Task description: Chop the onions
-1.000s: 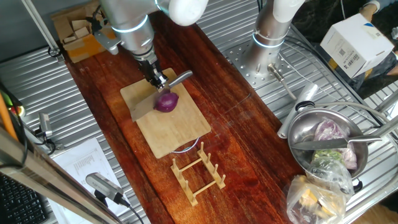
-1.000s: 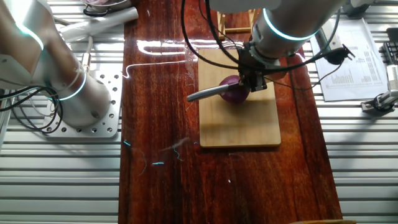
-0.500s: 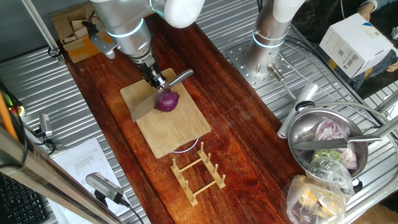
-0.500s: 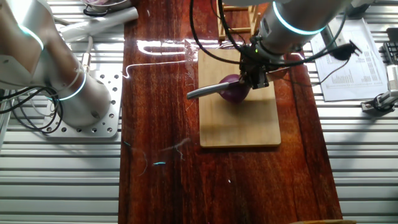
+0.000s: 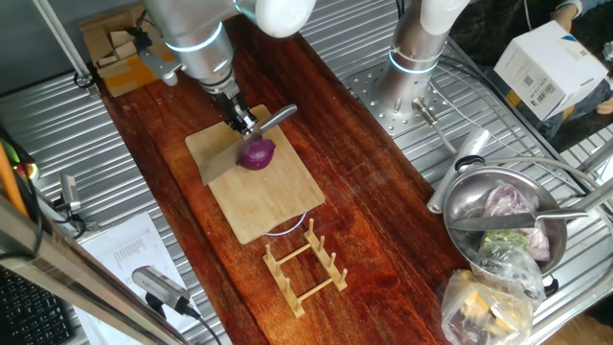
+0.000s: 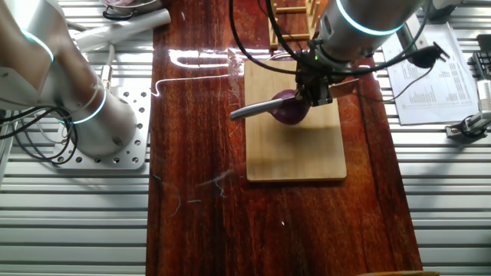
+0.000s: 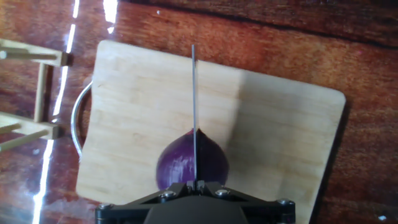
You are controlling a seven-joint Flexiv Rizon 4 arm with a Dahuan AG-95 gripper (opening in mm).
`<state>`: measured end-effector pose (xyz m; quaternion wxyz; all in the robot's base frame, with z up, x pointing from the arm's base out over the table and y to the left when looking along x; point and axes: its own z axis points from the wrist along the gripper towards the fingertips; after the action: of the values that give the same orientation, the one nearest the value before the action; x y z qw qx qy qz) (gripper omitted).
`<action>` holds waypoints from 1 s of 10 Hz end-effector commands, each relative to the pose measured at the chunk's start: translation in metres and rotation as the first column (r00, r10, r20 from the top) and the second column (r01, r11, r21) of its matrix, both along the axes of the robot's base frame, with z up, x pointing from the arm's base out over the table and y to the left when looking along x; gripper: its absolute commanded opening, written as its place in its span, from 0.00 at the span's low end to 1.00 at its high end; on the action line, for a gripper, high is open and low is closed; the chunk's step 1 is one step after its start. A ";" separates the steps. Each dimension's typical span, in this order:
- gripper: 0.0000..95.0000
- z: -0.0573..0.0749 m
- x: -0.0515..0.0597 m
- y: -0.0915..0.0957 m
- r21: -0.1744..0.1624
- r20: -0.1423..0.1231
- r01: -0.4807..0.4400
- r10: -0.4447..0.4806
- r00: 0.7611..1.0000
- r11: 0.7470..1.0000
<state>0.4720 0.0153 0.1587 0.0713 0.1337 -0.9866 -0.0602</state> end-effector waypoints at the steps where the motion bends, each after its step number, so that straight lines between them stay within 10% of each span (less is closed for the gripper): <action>1: 0.00 -0.001 0.001 -0.001 -0.002 0.002 -0.002 0.002 1.000 1.000; 5: 0.00 -0.062 0.000 -0.002 -0.015 -0.001 0.007 -0.007 1.000 1.000; 10: 0.00 -0.051 -0.001 -0.003 -0.018 0.014 -0.007 0.007 1.000 1.000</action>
<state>0.4729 0.0111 0.1307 0.0641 0.1360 -0.9874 -0.0500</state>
